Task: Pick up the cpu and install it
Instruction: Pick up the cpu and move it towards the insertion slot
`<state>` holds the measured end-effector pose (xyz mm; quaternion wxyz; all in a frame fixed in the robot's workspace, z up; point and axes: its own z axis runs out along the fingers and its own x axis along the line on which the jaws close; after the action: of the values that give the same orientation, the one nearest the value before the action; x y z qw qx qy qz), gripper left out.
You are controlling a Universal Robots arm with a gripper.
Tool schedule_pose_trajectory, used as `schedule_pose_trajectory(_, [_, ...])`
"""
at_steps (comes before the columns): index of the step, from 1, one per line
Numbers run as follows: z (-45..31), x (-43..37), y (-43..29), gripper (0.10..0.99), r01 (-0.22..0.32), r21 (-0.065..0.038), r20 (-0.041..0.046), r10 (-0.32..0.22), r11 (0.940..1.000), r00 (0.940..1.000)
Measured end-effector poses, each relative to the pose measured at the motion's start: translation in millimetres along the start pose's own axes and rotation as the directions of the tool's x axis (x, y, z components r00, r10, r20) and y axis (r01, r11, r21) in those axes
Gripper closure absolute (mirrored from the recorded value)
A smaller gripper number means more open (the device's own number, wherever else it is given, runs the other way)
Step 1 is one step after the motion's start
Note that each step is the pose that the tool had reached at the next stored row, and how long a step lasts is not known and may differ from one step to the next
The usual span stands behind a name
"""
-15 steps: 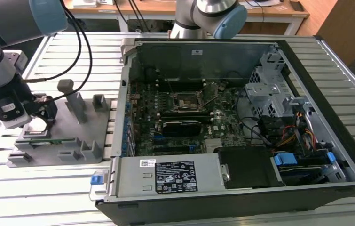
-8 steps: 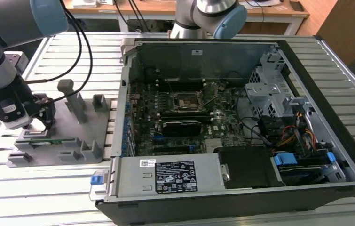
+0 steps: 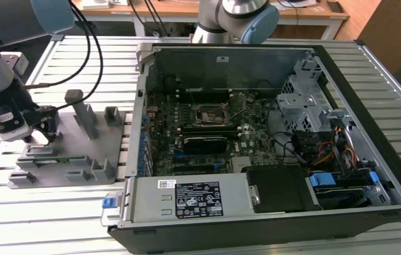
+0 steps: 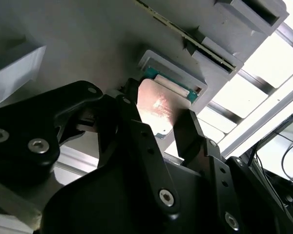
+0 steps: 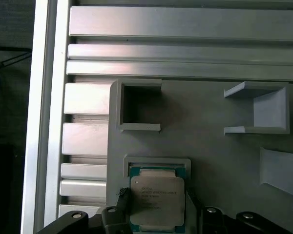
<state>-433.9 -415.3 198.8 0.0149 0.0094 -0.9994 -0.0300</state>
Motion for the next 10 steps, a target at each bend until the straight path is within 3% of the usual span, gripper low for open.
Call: schedule_pose_trajectory(10, [-41.9, 1.2, 2.6, 0.549, 0.0, 0.004, 0.0001, 0.0, 1.0, 1.0])
